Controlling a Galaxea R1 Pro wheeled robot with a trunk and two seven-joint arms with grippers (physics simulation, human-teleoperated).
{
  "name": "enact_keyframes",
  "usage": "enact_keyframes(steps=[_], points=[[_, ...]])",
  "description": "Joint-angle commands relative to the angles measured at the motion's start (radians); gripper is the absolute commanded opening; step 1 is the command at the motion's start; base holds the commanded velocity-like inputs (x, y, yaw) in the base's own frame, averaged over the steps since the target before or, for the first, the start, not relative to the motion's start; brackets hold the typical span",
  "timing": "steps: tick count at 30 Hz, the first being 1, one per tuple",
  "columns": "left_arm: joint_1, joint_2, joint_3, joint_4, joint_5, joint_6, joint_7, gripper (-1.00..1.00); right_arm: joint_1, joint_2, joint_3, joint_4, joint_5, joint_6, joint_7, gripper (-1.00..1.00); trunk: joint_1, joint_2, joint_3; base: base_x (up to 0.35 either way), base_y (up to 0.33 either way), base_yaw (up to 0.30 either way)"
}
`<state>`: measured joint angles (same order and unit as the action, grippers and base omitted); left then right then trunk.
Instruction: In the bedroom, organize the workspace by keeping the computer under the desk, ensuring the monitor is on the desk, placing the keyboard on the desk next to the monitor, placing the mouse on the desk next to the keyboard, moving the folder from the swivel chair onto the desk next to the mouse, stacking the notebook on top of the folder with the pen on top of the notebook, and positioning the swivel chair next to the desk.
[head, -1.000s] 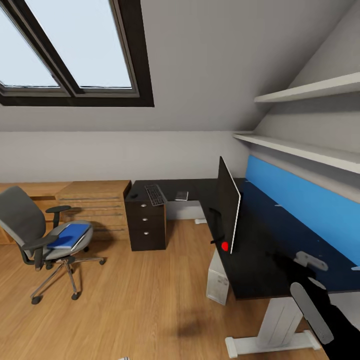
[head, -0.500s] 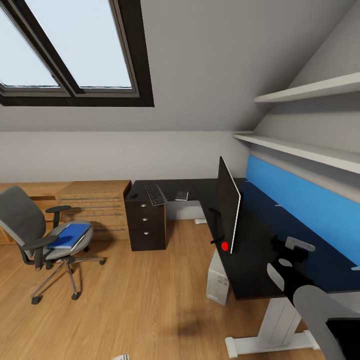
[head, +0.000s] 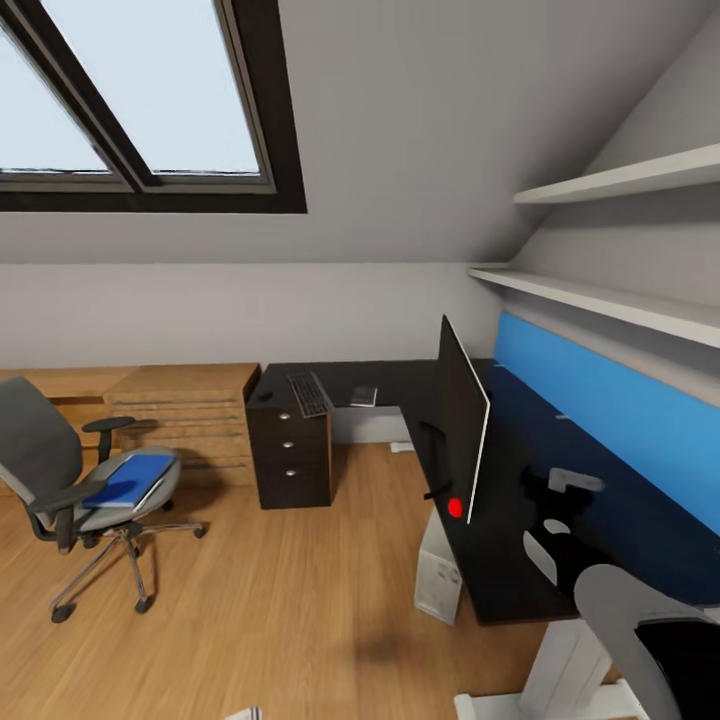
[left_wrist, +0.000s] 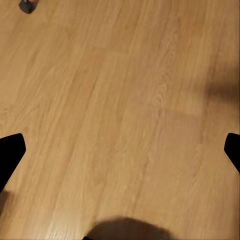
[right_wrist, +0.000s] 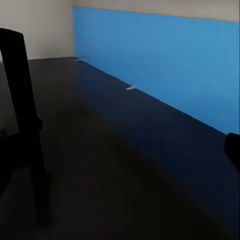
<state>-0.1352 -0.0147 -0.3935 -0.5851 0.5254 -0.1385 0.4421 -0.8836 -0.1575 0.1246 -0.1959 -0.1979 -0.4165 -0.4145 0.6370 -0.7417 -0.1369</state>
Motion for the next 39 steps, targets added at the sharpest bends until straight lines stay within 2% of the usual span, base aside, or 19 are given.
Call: enact_keyframes(steps=[1, 5, 10, 23, 28, 32, 39], points=[[-0.001, 0.001, -0.013, 0.0, 0.011, -0.007, 0.007, 1.0, -0.001, -0.002, 0.009, 0.003, -0.01, -0.002, 0.014, 1.0, 0.001, -0.001, -0.002, 0.305, 0.0, 0.0], [-0.001, 0.001, -0.032, 0.001, 0.011, -0.007, 0.008, 1.0, -0.001, -0.008, 0.01, 0.02, -0.012, 0.015, 0.088, 1.0, 0.001, -0.001, -0.002, 0.306, 0.0, 0.0], [-0.001, 0.001, -0.04, 0.001, 0.011, -0.007, 0.008, 1.0, -0.002, -0.012, 0.01, 0.032, -0.013, 0.027, 0.132, 1.0, 0.001, -0.001, -0.002, 0.208, 0.0, 0.0], [-0.001, 0.001, -0.042, 0.001, 0.013, -0.007, 0.008, 1.0, 0.0, 0.0, 0.014, 0.037, -0.01, 0.02, 0.182, 1.0, 0.001, -0.001, -0.002, 0.101, -0.005, 0.0], [-0.001, 0.001, -0.042, 0.001, 0.014, -0.007, 0.008, 1.0, 0.0, 0.026, 0.014, 0.037, -0.008, 0.019, 0.181, 1.0, 0.001, -0.001, -0.001, 0.006, -0.001, 0.068], [-0.001, 0.001, -0.042, 0.001, 0.015, -0.007, 0.007, 1.0, 0.0, 0.056, 0.014, 0.037, -0.005, 0.019, 0.178, 1.0, 0.001, -0.001, 0.0, 0.001, 0.0, 0.219], [-0.001, 0.001, -0.042, 0.001, 0.015, -0.007, 0.007, 1.0, 0.0, 0.065, 0.012, 0.037, -0.005, 0.019, 0.178, 1.0, 0.001, -0.001, 0.0, 0.0, 0.0, 0.273]])
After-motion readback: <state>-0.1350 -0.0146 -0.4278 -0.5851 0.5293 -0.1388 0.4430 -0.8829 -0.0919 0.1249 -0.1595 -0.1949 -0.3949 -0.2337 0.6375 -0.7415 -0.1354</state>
